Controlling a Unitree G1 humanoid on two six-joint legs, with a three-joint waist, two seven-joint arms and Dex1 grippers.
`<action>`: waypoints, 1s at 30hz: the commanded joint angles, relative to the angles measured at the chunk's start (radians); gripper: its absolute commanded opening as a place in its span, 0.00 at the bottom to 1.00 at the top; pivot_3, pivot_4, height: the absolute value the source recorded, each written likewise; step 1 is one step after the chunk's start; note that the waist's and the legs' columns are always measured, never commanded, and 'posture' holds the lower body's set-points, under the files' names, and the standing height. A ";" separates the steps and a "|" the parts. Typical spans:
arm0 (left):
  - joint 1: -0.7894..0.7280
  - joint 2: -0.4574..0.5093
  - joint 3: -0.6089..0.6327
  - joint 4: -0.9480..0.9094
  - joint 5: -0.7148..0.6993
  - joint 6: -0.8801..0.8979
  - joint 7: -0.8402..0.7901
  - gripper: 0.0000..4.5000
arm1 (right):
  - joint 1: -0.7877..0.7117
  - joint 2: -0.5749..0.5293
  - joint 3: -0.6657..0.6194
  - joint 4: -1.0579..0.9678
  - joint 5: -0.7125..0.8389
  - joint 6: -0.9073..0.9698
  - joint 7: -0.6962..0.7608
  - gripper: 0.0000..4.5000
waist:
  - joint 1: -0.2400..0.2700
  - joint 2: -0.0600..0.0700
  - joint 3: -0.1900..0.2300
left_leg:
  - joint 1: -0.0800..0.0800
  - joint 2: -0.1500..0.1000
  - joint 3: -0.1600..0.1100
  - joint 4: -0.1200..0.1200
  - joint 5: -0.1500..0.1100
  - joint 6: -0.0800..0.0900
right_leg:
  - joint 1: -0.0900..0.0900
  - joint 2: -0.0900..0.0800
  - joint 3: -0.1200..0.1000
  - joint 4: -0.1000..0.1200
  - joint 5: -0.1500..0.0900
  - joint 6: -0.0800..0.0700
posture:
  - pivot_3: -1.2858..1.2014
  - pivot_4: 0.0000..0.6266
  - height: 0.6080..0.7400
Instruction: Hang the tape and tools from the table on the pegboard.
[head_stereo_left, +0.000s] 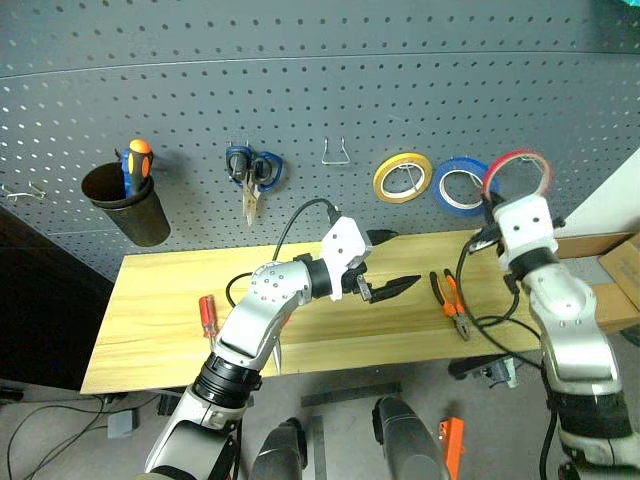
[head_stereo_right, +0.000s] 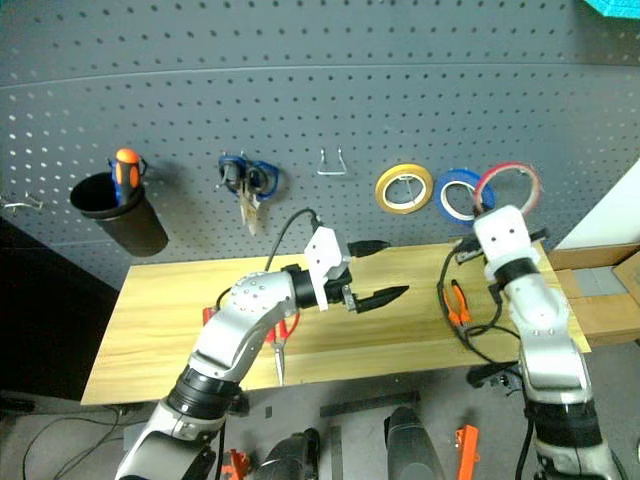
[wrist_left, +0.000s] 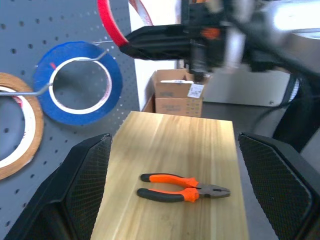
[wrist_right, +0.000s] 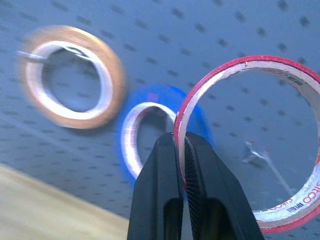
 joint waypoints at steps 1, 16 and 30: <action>-0.017 -0.007 -0.007 -0.020 0.012 -0.029 0.008 0.96 | -0.074 -0.040 -0.065 0.126 0.024 -0.079 -0.011 0.00 | 0.000 0.000 0.000 | 0.000 0.000 0.000 0.000 0.000 0.000 | 0.000 0.000 0.000 0.000 0.000 0.000 | 0.40 0.40 1.00; -0.080 -0.066 -0.019 0.056 0.022 -0.064 0.015 0.96 | -0.246 -0.048 -0.100 0.455 0.117 -0.174 0.006 0.00 | -0.005 0.000 0.000 | 0.000 0.000 0.002 0.003 0.000 0.001 | 0.000 0.000 0.002 0.001 0.001 0.001 | 0.39 0.40 1.00; -0.021 0.118 -0.010 0.141 0.106 -0.150 -0.069 0.96 | 0.130 0.011 -0.023 -0.038 0.068 0.331 -0.080 0.89 | -0.005 0.001 0.000 | 0.000 0.000 0.002 0.003 0.000 0.001 | 0.000 0.000 0.003 0.002 0.001 0.001 | 0.39 0.41 1.00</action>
